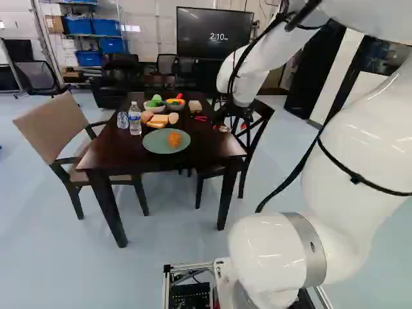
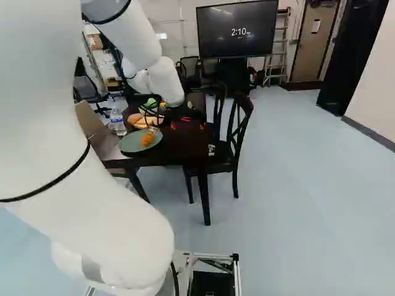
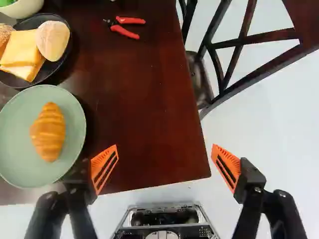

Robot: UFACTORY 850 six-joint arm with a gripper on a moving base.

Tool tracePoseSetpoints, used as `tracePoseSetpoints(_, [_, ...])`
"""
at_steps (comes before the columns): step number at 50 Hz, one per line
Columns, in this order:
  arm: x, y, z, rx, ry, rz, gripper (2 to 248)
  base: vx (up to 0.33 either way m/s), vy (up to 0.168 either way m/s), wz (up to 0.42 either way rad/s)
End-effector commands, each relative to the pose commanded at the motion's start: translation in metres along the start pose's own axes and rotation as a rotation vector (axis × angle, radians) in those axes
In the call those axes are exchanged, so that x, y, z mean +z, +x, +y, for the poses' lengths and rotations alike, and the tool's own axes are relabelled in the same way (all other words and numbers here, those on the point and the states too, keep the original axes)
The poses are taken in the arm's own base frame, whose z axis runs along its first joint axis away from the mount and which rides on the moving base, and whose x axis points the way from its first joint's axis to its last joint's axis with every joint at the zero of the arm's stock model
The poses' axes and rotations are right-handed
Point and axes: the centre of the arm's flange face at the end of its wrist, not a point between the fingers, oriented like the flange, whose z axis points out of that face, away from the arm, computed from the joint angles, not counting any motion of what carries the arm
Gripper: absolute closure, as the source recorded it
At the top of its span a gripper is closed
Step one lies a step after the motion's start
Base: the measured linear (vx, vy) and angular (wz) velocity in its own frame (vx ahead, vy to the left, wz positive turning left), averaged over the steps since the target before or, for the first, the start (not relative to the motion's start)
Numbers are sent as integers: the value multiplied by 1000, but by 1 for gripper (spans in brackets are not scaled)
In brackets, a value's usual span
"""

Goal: Move the croissant to the empty plate

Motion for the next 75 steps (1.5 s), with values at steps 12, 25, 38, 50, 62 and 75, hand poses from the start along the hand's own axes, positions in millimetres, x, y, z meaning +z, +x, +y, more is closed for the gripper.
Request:
tracePoseSetpoints(12, [6,-21,-3,-5,3,69,3,0,0,0])
tracePoseSetpoints(25, [12,-49,-5,-10,8,154,3,0,0,0])
tracePoseSetpoints(38, [16,-80,-8,-16,14,249,3,0,0,0])
tracePoseSetpoints(50, [18,-108,-10,-20,19,330,3,0,0,0])
tracePoseSetpoints(62, [19,-134,-12,-24,24,403,3,0,0,0])
tracePoseSetpoints(75, [18,-159,-13,-27,30,471,3,0,0,0])
